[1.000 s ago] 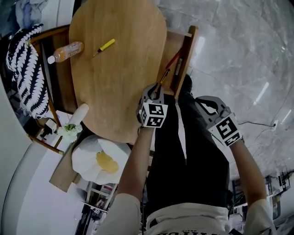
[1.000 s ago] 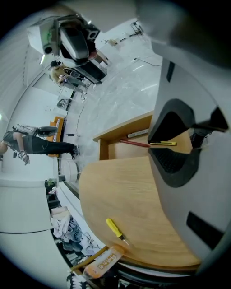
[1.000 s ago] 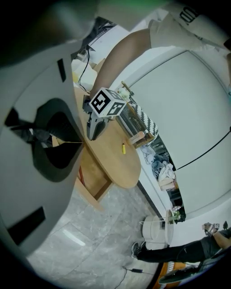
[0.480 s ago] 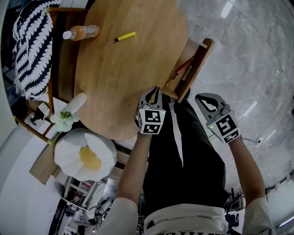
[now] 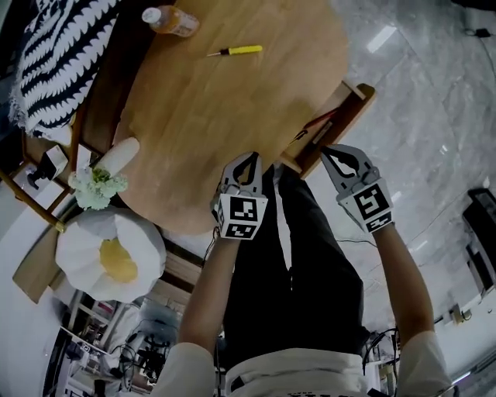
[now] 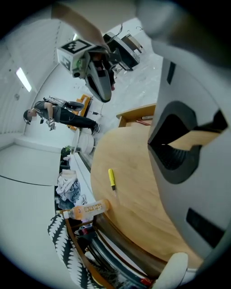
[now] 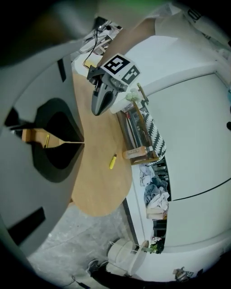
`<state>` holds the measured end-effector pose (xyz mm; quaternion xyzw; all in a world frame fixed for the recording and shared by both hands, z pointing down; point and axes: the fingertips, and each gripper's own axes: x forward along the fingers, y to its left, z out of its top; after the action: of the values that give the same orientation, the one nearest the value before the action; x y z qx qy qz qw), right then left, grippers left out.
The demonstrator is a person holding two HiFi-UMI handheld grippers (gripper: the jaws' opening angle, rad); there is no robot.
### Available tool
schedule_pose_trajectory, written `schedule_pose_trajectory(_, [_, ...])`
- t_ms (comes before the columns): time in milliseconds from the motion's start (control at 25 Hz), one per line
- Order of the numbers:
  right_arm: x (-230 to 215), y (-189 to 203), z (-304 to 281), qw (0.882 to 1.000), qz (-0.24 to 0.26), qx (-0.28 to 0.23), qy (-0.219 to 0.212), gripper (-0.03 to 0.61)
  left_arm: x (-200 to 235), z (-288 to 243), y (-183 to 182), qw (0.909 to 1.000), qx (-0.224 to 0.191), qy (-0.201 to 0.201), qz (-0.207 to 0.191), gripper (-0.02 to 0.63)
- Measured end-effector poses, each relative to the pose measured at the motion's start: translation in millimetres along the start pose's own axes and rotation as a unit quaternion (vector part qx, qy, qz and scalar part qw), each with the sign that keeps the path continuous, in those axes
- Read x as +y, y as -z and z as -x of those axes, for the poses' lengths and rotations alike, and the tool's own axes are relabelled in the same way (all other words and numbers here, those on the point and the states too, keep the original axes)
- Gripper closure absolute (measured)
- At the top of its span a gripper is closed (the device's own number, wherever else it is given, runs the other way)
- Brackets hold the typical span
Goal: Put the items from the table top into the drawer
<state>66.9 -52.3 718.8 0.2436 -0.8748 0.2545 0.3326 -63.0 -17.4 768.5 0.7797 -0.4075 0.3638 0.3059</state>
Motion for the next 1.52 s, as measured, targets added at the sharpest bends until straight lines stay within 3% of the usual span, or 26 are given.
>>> schedule_pose_trajectory(520, [-29,-63,-71,0.996,0.088,0.026,-0.016,0.554,52,16,-10,0.9992,-0.016,-0.003,0.036,0.592])
schedule_pose_trajectory(640, [-41,-73,-87,0.994,0.101,0.042,-0.016,0.505,68,18,-13,0.9989,-0.017,-0.005,0.043,0.592])
schedule_pose_trajectory(760, [-51,-83,-106,0.993,0.109,0.052,-0.015,0.499,82,19,-14,0.9987,-0.016,-0.004,0.048,0.592])
schedule_pose_trajectory(1520, [-110,-110,-246,0.973,0.186,0.138,0.002,0.441,122,0,-9,0.9956,-0.012,0.032,0.087,0.592])
